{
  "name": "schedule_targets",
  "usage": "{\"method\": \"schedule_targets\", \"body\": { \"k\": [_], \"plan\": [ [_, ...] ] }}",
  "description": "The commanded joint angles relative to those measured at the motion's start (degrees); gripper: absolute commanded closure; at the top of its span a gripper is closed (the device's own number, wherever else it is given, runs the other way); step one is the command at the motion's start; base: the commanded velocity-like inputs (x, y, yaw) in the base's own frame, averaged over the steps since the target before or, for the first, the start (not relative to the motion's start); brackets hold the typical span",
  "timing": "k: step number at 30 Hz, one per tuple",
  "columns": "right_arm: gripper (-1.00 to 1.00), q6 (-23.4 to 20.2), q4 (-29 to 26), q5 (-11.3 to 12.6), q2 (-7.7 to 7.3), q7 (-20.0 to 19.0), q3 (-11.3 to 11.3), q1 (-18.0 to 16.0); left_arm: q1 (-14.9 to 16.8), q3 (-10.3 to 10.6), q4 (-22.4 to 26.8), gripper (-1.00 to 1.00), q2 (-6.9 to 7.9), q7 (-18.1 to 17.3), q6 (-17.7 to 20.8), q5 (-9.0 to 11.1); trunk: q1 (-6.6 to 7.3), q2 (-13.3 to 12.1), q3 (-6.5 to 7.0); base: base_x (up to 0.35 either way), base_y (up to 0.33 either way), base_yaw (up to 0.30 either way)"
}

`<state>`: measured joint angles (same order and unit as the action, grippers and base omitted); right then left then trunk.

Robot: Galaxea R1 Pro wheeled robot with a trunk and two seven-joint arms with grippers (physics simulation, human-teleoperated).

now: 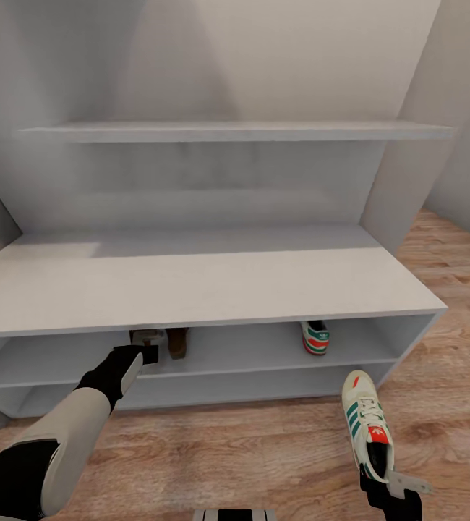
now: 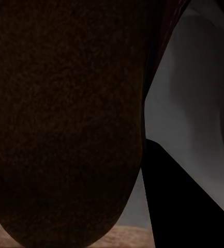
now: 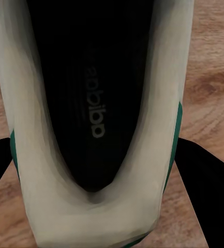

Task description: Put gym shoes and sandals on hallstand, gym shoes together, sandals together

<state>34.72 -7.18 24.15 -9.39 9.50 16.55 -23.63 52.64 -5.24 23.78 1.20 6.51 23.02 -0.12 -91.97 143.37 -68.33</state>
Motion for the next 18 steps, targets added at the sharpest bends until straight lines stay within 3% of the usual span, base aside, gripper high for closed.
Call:
{"method": "schedule_targets", "body": {
  "k": [1, 16, 17, 18],
  "plan": [
    [1.00, 0.1, 0.0, 0.3, -0.02, 0.4, 0.5, 0.0, 0.0, -0.2, 0.1, 1.00, -0.02, 0.0, 0.4, -0.1, 0.01, 0.0, -0.04, 0.009, 0.000, 0.000],
    [1.00, 0.1, 0.0, 0.3, -0.02, 0.4, 0.5, 0.0, 0.0, -0.1, 0.1, 1.00, -0.05, -0.1, 0.3, -0.1, 0.01, 0.0, -0.04, 0.047, 0.000, 0.000],
    [1.00, 0.1, 0.0, 0.3, -0.02, 0.4, 0.5, 0.0, 0.0, -0.1, 0.1, -1.00, -0.05, -0.1, 0.3, -0.1, 0.01, 0.0, -0.04, 0.000, 0.000, 0.000],
    [1.00, 0.1, 0.0, 0.3, -0.02, 0.4, 0.5, 0.0, 0.0, -0.1, 0.1, -1.00, -0.06, -0.1, 0.3, -0.1, 0.01, 0.0, -0.04, 0.000, 0.000, 0.000]
  ]
}}
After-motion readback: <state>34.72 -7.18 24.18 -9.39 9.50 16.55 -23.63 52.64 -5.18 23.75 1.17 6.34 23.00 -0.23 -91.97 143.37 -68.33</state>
